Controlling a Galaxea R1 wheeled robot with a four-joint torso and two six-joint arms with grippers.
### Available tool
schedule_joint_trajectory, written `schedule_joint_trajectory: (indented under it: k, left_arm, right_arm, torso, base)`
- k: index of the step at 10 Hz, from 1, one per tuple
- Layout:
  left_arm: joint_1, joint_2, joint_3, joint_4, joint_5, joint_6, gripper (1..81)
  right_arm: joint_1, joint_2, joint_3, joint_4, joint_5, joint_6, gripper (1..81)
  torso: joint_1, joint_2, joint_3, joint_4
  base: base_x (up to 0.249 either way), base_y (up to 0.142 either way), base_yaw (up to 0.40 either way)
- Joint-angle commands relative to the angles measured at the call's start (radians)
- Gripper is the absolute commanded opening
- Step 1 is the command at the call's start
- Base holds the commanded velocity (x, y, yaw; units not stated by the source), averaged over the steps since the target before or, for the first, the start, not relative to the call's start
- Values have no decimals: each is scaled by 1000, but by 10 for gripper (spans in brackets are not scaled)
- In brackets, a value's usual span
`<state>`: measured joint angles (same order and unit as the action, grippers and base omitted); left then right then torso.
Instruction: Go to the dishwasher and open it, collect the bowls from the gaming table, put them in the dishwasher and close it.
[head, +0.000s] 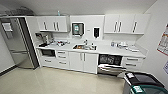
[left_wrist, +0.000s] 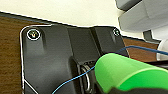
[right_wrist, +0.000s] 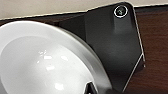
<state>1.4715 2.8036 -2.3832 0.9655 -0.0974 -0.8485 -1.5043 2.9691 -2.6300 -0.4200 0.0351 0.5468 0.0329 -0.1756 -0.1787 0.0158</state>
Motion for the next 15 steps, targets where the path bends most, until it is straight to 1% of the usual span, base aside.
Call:
schedule_joint_trajectory:
  k: [1, 6, 15]
  left_arm:
    - [-52, -15, 12, 12, 27, 3, 10]
    - [-52, -16, 15, 12, 27, 3, 10]
    - [-52, -18, 16, 10, 27, 3, 10]
  right_arm:
    - [51, 24, 21, -13, -11, -4, 10]
    - [52, 24, 21, -13, -11, -4, 10]
    - [51, 24, 21, -13, -11, -4, 10]
  torso:
    - [0, 0, 0, 0]
    - [0, 0, 0, 0]
    - [0, 0, 0, 0]
  base:
    - [110, 0, 0]
    - [106, 0, 0]
    - [78, 0, 0]
